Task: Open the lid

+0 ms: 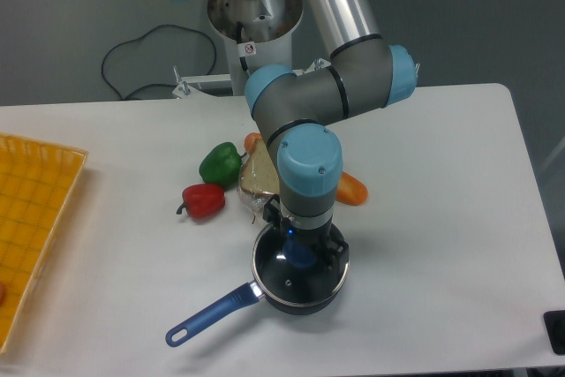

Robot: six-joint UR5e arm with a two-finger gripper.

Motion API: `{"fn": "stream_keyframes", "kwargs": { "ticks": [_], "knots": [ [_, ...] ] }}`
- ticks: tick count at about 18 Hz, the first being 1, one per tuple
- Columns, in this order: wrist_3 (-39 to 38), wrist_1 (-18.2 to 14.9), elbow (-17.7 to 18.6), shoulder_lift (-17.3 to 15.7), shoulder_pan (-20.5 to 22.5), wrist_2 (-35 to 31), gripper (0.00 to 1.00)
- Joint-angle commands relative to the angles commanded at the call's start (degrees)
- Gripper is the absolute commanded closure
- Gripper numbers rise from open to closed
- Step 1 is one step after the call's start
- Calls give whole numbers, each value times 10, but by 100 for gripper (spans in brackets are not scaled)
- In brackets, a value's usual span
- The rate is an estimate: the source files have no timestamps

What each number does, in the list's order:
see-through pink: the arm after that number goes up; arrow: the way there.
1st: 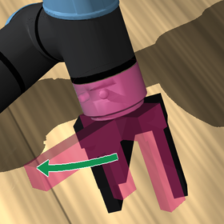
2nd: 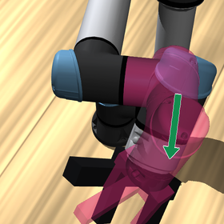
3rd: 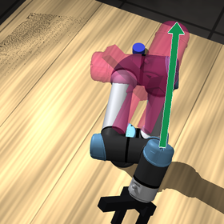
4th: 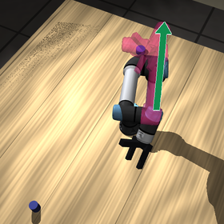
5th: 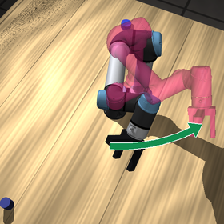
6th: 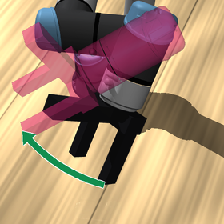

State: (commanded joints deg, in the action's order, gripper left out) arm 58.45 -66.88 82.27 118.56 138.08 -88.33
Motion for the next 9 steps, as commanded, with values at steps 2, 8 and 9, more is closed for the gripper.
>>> {"fn": "stream_keyframes", "kwargs": {
  "ticks": [2,8,9],
  "knots": [
    [0,0,1,1,-1,-4,0],
    [0,-1,1,1,-1,-4,0],
    [-1,-1,1,1,-1,-5,0]
  ]
}}
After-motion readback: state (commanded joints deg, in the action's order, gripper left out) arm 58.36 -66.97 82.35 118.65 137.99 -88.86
